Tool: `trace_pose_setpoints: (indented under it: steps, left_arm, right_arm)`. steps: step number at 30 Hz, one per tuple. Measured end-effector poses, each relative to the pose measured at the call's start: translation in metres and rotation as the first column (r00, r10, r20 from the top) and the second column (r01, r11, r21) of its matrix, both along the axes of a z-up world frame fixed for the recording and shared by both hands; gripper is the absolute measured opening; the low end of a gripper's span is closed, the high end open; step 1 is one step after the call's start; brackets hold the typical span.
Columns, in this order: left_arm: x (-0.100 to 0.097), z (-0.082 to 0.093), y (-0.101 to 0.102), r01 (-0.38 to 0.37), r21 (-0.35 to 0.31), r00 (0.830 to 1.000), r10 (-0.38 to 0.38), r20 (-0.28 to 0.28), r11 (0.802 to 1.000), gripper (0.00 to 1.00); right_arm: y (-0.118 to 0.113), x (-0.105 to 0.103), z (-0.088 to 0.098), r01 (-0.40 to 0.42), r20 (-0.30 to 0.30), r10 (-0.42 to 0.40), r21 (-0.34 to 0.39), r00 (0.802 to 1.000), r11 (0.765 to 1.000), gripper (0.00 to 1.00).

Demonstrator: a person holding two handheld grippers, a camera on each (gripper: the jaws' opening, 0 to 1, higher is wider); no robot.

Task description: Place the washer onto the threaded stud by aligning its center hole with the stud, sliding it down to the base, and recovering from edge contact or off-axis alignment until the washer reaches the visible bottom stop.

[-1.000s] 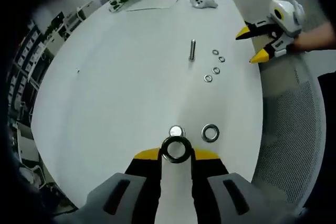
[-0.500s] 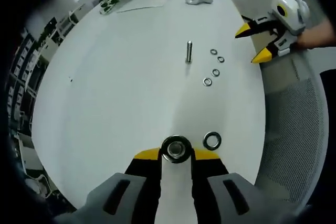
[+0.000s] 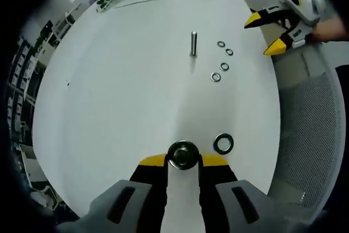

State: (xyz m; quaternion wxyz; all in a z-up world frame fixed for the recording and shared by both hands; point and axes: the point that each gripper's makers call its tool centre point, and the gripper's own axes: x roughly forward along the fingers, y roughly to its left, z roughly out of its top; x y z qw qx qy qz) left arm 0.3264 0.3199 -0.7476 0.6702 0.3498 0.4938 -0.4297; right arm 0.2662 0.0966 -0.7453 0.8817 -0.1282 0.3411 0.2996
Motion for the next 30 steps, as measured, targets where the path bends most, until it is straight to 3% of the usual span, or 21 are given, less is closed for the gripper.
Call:
trace_pose_setpoints:
  steps: [12, 30]
  left_arm:
    - [-0.003, -0.025, 0.001, -0.001, 0.023, 1.000, 0.001, -0.015, 1.000, 0.19]
    - [-0.001, -0.035, 0.002, 0.004, 0.026, 1.000, -0.004, -0.018, 1.000, 0.20]
  right_arm:
    - [0.001, -0.001, -0.001, -0.001, -0.006, 0.001, -0.002, 1.000, 1.000, 0.47]
    - [0.001, -0.001, 0.001, -0.001, -0.002, 0.001, 0.003, 1.000, 1.000, 0.47]
